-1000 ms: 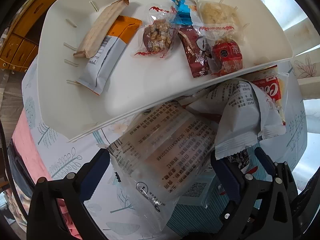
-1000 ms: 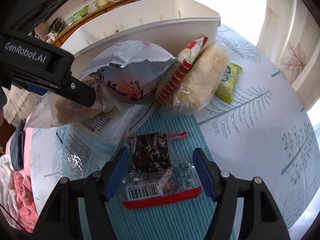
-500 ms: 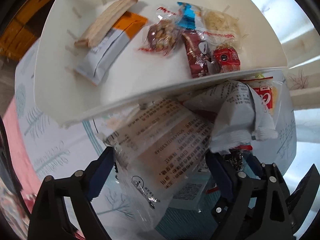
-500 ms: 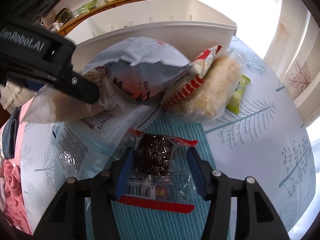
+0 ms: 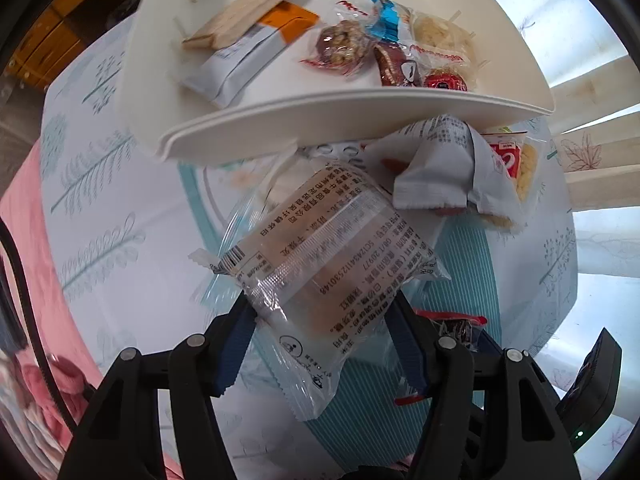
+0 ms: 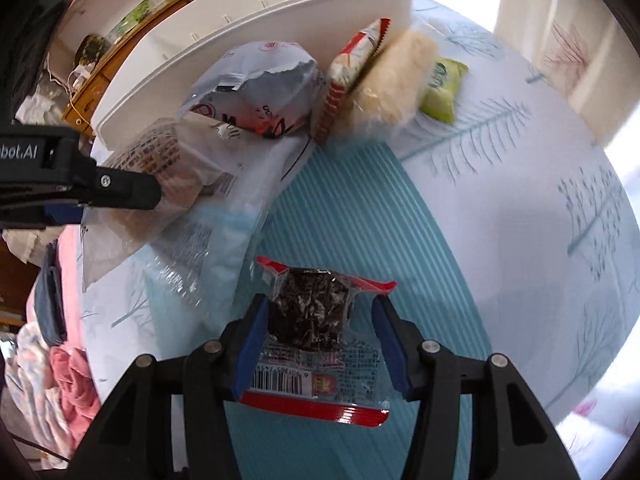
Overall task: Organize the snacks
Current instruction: 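Carry the chocolate packet in the right tool while the left tool carries the clear packet to the basket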
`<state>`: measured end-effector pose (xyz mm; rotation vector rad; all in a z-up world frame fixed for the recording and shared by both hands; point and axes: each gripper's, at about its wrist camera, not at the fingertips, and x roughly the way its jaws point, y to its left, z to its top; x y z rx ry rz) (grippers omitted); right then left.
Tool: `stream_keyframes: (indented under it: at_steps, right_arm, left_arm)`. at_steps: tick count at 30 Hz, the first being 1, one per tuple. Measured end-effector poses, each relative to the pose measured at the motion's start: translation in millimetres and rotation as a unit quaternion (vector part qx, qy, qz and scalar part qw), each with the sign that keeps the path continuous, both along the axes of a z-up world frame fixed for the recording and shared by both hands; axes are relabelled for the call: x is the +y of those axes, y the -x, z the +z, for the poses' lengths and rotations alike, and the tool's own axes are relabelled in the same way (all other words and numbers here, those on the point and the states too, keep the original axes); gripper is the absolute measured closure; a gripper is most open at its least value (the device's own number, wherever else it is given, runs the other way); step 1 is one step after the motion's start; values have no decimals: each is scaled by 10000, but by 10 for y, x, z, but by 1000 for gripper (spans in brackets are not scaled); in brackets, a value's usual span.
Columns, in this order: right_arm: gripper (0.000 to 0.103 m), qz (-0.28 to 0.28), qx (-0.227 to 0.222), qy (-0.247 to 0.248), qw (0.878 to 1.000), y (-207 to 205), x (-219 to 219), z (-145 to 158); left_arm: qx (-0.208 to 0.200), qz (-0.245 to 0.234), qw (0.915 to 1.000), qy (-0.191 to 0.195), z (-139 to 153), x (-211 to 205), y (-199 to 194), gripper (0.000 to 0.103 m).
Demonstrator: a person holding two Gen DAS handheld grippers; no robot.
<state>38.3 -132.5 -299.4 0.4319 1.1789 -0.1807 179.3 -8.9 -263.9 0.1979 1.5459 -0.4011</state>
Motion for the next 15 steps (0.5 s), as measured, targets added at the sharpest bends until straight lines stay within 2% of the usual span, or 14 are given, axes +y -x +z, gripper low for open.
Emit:
stream_keyframes:
  at_steps: [4,11,15]
  right_arm:
    - [50,-33,-145,-12,9999,131,36,161]
    - [50,130,-563,319,9978,293,27,500]
    - [50,342,-893,400,9946,308,3,732]
  left_arm:
    - [85,153,9998,-30,93,213,164,41]
    - [266,631,9976,100,326,536,407,41]
    - [215,869,9958,206,519,638,511,48]
